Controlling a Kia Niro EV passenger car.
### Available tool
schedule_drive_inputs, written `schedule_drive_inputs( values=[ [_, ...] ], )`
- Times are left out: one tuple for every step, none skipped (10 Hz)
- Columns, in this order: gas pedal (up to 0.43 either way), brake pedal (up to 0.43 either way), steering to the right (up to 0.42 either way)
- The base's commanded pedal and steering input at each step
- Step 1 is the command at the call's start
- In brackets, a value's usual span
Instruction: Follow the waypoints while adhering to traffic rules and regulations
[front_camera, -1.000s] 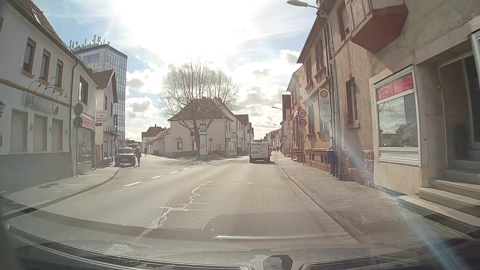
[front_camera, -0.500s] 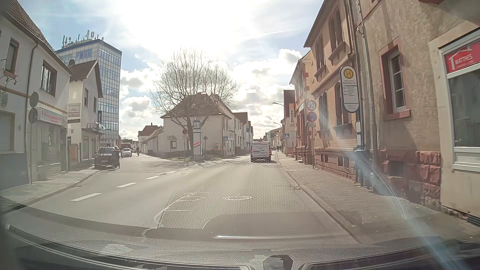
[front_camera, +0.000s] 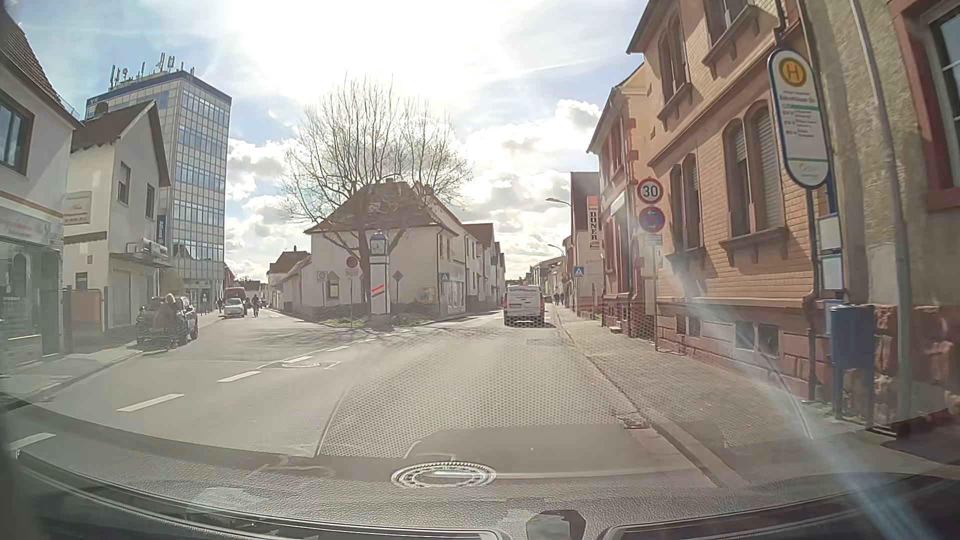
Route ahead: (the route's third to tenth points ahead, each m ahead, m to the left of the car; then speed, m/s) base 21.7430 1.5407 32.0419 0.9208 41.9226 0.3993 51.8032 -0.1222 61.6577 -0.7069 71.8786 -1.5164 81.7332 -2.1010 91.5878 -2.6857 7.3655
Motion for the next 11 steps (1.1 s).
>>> schedule_drive_inputs(
  values=[
    [0.118, 0.000, 0.003],
    [0.118, 0.000, 0.004],
    [0.118, 0.000, 0.004],
    [0.118, 0.000, 0.005],
    [0.118, 0.000, 0.005],
    [0.118, 0.000, 0.005],
    [0.110, 0.000, 0.005],
    [0.110, 0.000, 0.005],
    [0.110, 0.000, 0.006],
    [0.110, 0.000, 0.008],
    [0.110, 0.000, 0.008]
  ],
)
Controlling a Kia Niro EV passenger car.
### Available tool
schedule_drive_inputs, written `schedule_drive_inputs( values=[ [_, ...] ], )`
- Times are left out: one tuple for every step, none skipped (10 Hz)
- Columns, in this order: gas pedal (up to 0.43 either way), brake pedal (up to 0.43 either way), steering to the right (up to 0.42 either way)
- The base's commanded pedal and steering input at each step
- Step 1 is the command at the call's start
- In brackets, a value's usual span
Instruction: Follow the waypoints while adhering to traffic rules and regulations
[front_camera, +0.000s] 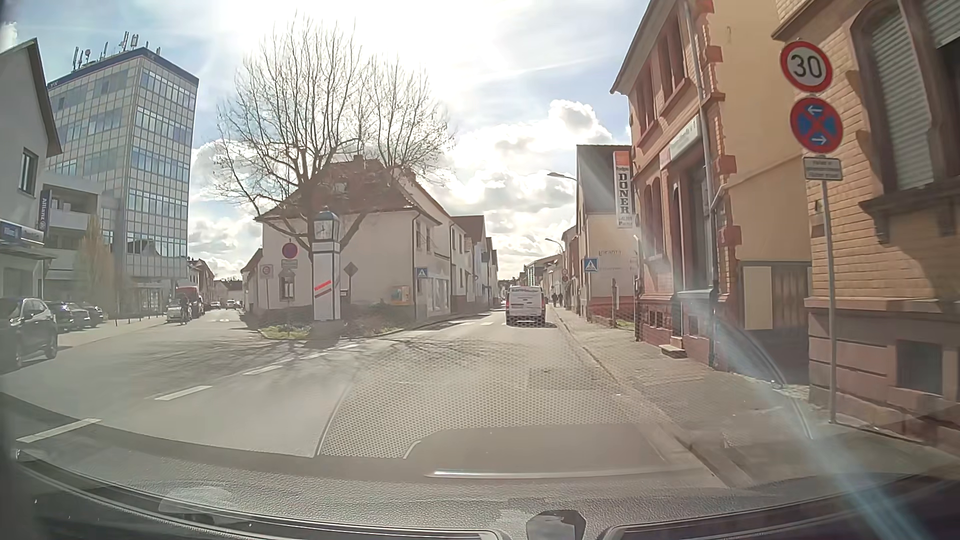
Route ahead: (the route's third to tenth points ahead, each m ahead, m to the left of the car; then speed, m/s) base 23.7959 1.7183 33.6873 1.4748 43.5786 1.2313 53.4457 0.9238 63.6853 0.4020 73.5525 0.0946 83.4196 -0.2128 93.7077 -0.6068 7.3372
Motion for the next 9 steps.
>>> schedule_drive_inputs(
  values=[
    [0.110, 0.000, 0.008],
    [0.110, 0.000, 0.008],
    [0.110, 0.000, 0.010],
    [0.110, 0.000, 0.010],
    [0.110, 0.000, 0.010],
    [0.110, 0.000, 0.009],
    [0.110, 0.000, 0.009],
    [0.110, 0.000, 0.009],
    [0.110, 0.000, 0.009]
  ],
)
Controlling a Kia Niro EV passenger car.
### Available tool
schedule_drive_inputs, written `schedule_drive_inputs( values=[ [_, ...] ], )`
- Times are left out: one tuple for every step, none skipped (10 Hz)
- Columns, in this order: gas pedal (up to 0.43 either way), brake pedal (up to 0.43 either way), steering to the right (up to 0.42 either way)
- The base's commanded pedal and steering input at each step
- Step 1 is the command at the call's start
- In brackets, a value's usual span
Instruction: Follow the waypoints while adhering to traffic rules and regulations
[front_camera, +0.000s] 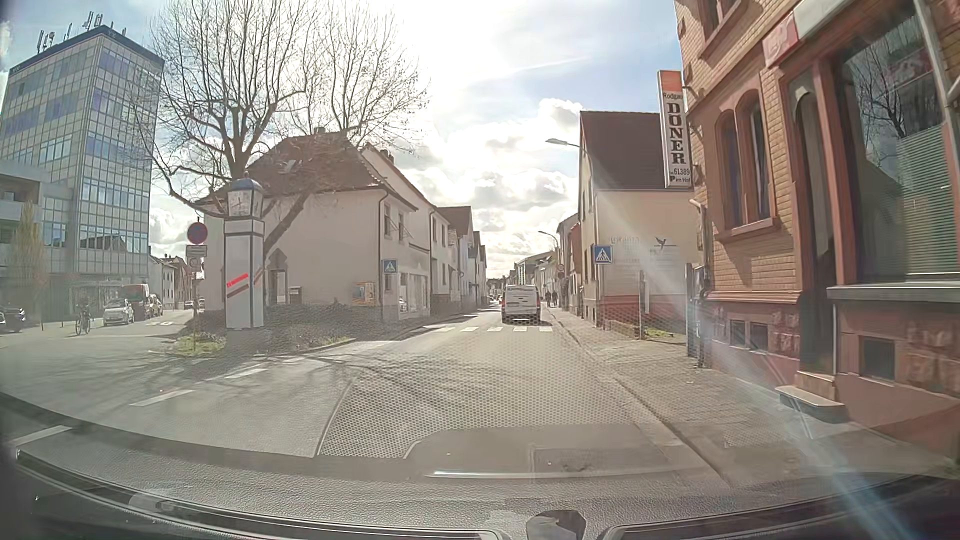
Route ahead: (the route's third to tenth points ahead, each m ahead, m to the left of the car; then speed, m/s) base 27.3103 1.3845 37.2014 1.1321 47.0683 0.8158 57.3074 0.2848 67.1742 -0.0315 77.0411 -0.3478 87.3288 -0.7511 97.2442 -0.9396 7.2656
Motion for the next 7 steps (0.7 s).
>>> schedule_drive_inputs(
  values=[
    [0.110, 0.000, 0.009],
    [0.110, 0.000, 0.009],
    [0.110, 0.000, 0.008],
    [0.110, 0.000, 0.007],
    [0.110, 0.000, 0.008],
    [0.110, 0.000, 0.007],
    [0.110, 0.000, 0.006]
  ],
)
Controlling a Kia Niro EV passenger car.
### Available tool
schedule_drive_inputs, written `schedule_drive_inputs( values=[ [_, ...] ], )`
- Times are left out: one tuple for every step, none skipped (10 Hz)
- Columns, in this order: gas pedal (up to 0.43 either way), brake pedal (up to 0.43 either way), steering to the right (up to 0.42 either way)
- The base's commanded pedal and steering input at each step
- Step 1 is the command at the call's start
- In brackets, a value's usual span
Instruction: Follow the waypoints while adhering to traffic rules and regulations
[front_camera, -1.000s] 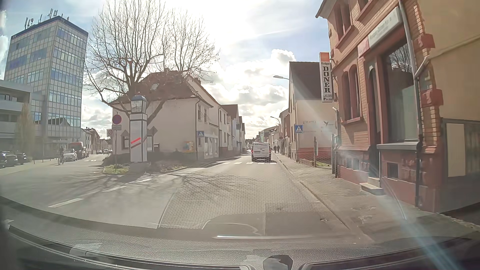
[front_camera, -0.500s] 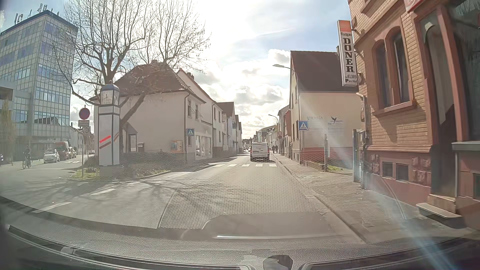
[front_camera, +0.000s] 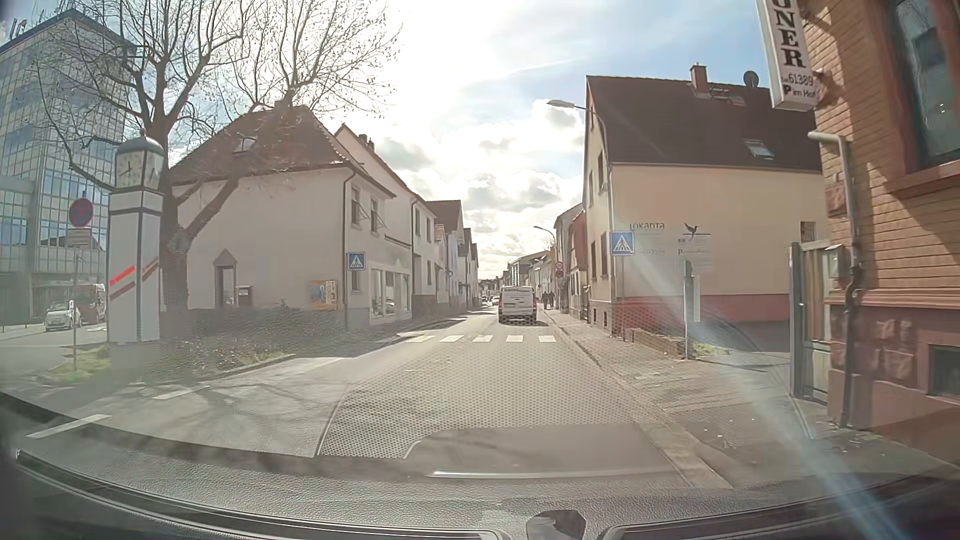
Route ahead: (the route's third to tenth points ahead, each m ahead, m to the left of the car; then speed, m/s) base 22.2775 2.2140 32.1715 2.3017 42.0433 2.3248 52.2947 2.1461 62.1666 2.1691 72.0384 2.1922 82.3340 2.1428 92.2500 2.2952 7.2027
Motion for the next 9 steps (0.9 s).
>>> schedule_drive_inputs(
  values=[
    [0.110, 0.000, 0.005],
    [0.110, 0.000, 0.005],
    [0.110, 0.000, 0.005],
    [0.110, 0.000, 0.004],
    [0.110, 0.000, 0.002],
    [0.110, 0.000, 0.002],
    [0.110, 0.000, 0.003],
    [0.110, 0.000, 0.003],
    [0.110, 0.000, 0.002]
  ],
)
